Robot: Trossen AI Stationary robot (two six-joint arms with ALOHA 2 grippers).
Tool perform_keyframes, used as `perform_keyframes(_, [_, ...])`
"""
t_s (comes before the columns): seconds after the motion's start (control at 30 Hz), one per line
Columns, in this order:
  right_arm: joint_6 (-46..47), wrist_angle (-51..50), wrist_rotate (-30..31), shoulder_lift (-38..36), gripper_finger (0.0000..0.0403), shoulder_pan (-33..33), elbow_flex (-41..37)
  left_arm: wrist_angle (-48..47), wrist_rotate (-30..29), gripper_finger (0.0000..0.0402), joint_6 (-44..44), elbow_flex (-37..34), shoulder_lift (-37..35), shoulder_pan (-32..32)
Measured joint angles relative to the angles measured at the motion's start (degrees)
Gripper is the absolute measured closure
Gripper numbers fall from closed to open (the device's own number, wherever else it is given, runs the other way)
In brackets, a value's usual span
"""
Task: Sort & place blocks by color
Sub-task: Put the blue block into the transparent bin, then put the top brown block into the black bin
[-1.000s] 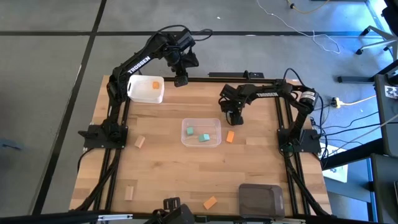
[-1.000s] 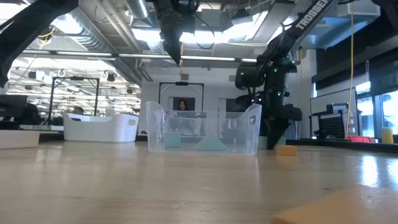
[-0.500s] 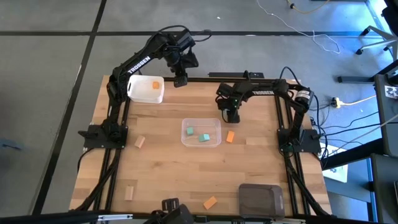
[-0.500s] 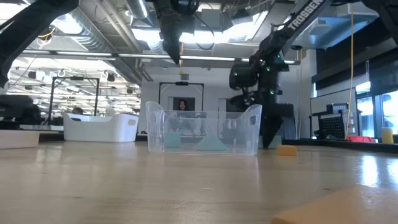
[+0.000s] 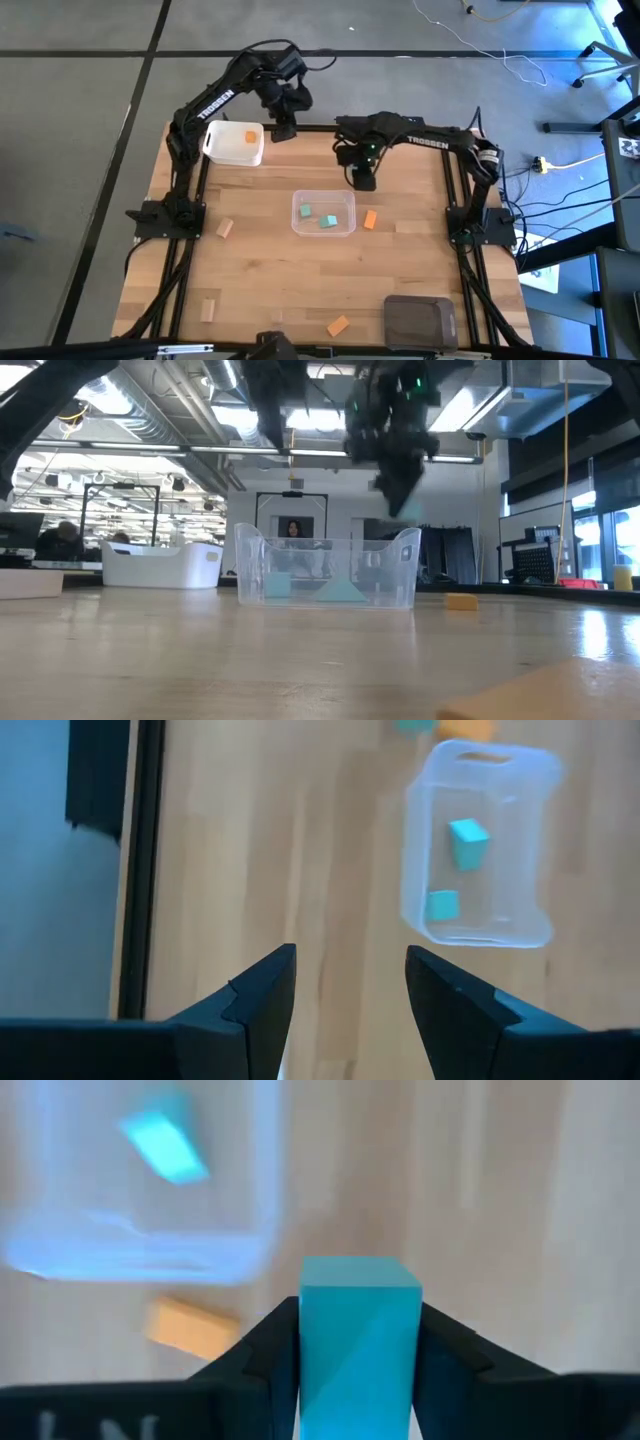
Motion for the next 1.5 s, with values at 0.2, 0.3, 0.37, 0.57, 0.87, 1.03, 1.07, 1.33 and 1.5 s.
perform_keyframes(0.2, [2.3,2.0,-2.7,0.0,0.0266,7.1,3.8,0.0,1.7,0.0219,1.7,-0.9,-4.8,0.0])
perform_keyframes(0.3, [4.0,5.3,-2.6,0.0,0.0266,9.6,2.7,0.0,1.9,0.0219,1.8,-2.5,-8.1,0.0])
perform_keyframes(0.37, [5.0,7.6,-2.6,0.3,0.0266,10.9,1.4,0.0,1.8,0.0219,1.8,-3.7,-10.1,-0.1])
perform_keyframes(0.57, [6.9,11.1,0.1,6.3,0.0266,13.5,0.0,0.0,1.8,0.0219,0.7,-7.8,-16.3,-0.7])
perform_keyframes(0.87, [6.7,12.6,1.4,13.6,0.0266,14.8,0.0,0.0,1.6,0.0219,-0.6,-13.3,-21.5,-2.0])
perform_keyframes(1.03, [6.7,13.1,2.4,14.9,0.0251,14.8,0.1,0.0,1.4,0.0219,-2.1,-14.6,-21.5,-2.6])
perform_keyframes(1.07, [6.7,13.1,3.0,15.2,0.0238,14.8,0.1,0.0,1.2,0.0219,-2.2,-14.6,-21.5,-2.6])
perform_keyframes(1.33, [9.1,11.2,5.5,15.5,0.0171,14.8,2.1,0.0,0.0,0.0219,-3.2,-14.6,-21.5,-2.8])
perform_keyframes(1.5, [10.3,3.3,5.5,15.5,0.017,14.3,9.4,0.0,-4.3,0.0219,-10.3,-14.6,-22.8,-2.9])
